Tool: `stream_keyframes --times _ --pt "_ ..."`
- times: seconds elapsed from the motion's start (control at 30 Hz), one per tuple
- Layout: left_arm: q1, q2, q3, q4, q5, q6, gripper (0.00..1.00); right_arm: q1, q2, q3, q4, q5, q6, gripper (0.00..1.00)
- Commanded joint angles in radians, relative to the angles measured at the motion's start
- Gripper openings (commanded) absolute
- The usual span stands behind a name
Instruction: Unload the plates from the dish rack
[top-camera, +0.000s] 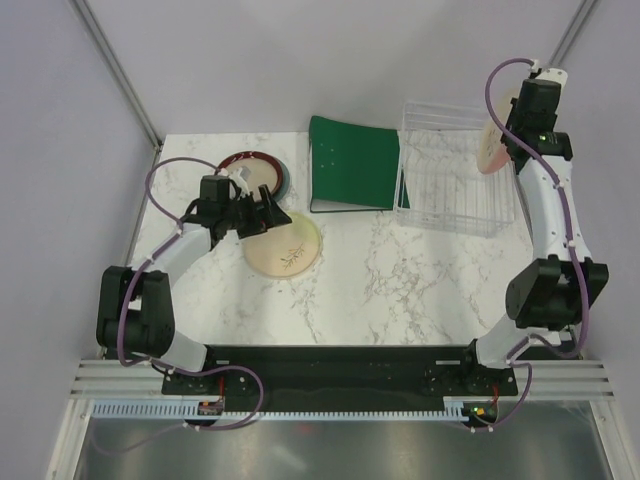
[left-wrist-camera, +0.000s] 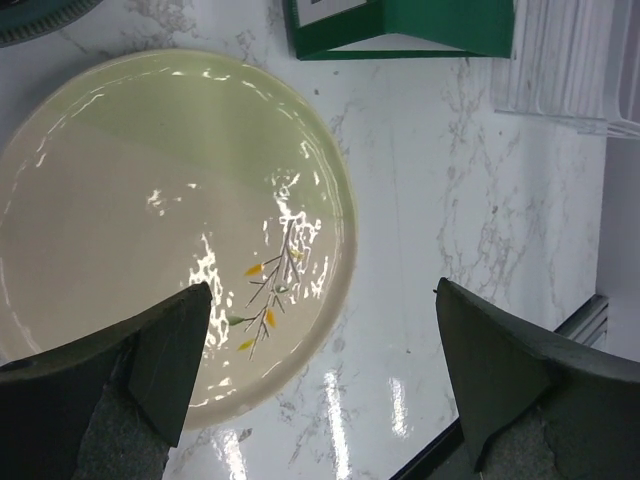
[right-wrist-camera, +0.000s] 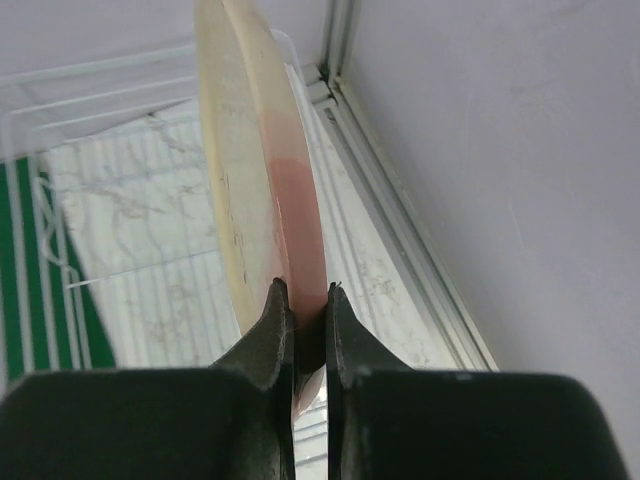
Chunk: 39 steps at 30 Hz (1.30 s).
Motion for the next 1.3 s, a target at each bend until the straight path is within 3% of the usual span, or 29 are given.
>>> stream_keyframes --times 0.0,0.17,0.3,0.47,0.8,1.27 --pt "-0.017 -0.047 0.004 0.115 0.098 -0.077 1.0 0.049 -0.213 -0.029 0.131 -0.135 0.104 0.0" --pt "-0.04 -0.047 -0.024 0.227 0.153 -0.128 1.0 0.113 -0.334 -0.143 0.119 -0.259 0.17 0.0" --pt "-0.05 -0.021 -0.07 0.418 0.259 -0.261 1.0 0.223 -0.399 -0.246 0.148 -0.344 0.257 0.0" --pt "-0.075 0.033 -0.111 0.694 0.333 -0.424 0.93 0.295 -0.446 -0.325 0.174 -0.364 0.302 0.0" --pt "-0.167 0.267 -0.091 1.15 0.365 -0.702 0.92 0.388 -0.497 -0.424 0.222 -0.365 0.386 0.0" --pt "-0.264 0.478 0.11 1.277 0.334 -0.806 0.83 0.549 -0.52 -0.521 0.241 -0.316 0.416 0.0"
